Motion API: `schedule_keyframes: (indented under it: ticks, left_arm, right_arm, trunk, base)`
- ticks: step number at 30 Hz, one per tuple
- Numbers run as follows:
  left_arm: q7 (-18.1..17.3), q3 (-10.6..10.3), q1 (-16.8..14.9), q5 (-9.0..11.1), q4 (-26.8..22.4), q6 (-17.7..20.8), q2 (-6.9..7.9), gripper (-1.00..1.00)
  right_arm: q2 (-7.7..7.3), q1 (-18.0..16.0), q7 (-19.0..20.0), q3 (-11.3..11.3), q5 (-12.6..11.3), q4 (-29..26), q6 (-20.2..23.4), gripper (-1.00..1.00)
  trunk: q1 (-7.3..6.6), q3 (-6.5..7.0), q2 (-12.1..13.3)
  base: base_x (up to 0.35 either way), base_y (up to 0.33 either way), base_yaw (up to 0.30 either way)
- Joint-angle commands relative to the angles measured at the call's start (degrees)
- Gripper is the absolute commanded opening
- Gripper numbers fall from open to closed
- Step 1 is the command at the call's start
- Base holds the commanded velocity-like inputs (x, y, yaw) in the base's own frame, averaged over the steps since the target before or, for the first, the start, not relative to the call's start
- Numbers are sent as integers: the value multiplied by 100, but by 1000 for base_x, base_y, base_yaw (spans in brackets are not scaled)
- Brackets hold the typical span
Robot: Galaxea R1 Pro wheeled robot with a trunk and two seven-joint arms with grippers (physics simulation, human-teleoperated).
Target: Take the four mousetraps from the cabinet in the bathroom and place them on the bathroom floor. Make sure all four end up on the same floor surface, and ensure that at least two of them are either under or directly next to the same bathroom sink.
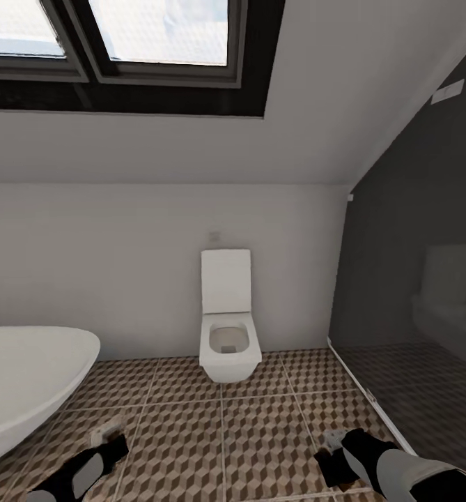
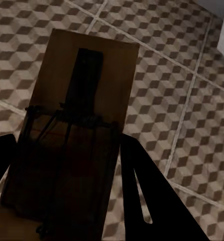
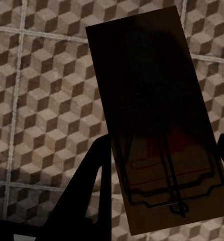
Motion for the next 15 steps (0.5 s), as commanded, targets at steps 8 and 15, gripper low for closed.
schedule_keyframes:
  ticks: [8,15]
  left_arm:
    - [49,-41,-9,-449,-931,1057,53,-100]
    - [42,-40,-10,-529,-1026,1096,35,-100]
  right_arm:
    - [-10,-7,32,31,-59,-19,3,-100]
    - [-25,-7,32,34,-131,-68,-43,-100]
  trunk:
    - [0,-7,-4]
    - [0,-7,-4]
  base:
    - [0,0,1]
    - [0,0,0]
